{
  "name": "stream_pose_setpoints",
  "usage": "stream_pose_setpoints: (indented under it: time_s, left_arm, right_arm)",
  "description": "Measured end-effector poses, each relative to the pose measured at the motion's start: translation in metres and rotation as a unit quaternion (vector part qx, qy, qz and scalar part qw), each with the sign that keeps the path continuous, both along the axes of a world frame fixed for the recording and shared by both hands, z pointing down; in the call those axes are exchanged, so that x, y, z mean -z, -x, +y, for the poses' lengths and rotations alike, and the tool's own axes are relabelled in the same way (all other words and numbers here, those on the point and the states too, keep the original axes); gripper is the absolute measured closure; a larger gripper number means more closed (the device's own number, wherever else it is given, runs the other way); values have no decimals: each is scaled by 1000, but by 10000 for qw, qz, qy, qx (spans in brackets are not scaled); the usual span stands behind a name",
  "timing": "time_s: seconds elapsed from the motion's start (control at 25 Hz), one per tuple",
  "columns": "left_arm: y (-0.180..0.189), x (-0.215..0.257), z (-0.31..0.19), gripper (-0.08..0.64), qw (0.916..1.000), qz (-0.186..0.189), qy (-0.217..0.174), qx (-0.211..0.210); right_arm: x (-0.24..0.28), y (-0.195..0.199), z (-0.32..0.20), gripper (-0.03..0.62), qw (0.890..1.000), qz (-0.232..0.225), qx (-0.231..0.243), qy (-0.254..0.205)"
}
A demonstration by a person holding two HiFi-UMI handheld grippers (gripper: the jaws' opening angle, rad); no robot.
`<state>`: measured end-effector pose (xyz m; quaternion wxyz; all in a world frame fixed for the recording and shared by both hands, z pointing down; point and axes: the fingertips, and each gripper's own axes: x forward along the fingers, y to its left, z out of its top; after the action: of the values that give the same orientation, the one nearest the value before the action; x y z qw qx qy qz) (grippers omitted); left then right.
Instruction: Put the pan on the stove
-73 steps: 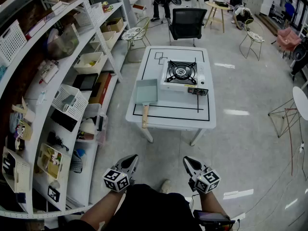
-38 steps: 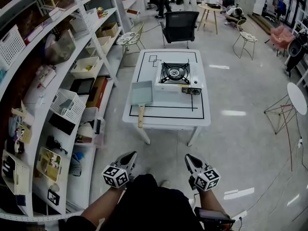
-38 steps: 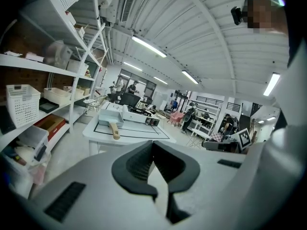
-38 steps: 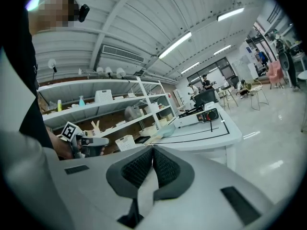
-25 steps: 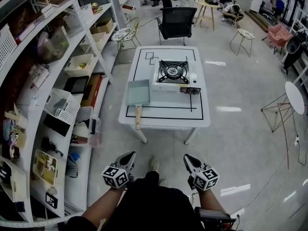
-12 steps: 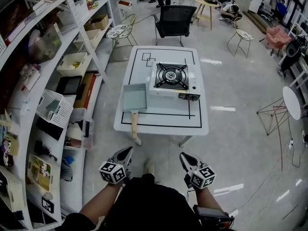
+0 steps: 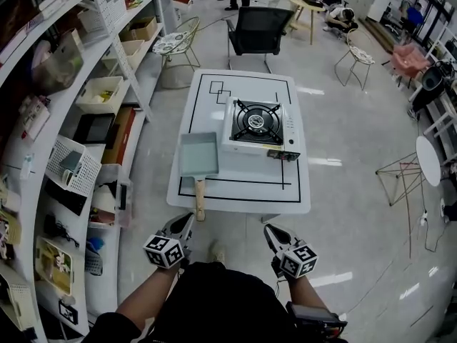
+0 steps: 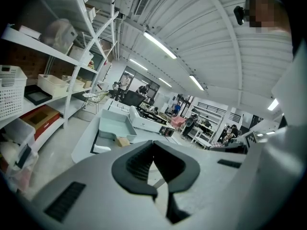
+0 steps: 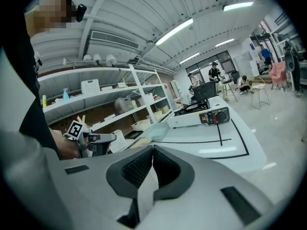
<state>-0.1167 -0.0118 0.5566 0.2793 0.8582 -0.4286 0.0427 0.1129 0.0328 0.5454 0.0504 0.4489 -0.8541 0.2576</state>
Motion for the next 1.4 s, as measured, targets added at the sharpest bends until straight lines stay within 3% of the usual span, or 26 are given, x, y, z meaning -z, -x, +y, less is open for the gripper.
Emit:
stream_pose_setpoints:
  time_s: [0.52, 0.84, 1.16, 1.4]
  left_arm:
    - [31, 0, -54, 551, 9996, -54, 25, -258]
    - [54, 0, -60, 551, 10000, 55, 4, -30]
    - [76, -2, -59, 551, 9989, 199, 31, 424]
    - [88, -5, -57, 551, 9980, 99, 119, 607]
  right_arm:
    - [2, 44, -74, 566, 9999, 122, 8, 59]
    - [-1, 76, -93, 566, 9990, 207, 318, 243]
    - [-11, 112, -109, 566, 9952, 116, 928, 280]
    - [-28, 134, -122, 566, 9907, 8, 1271, 490]
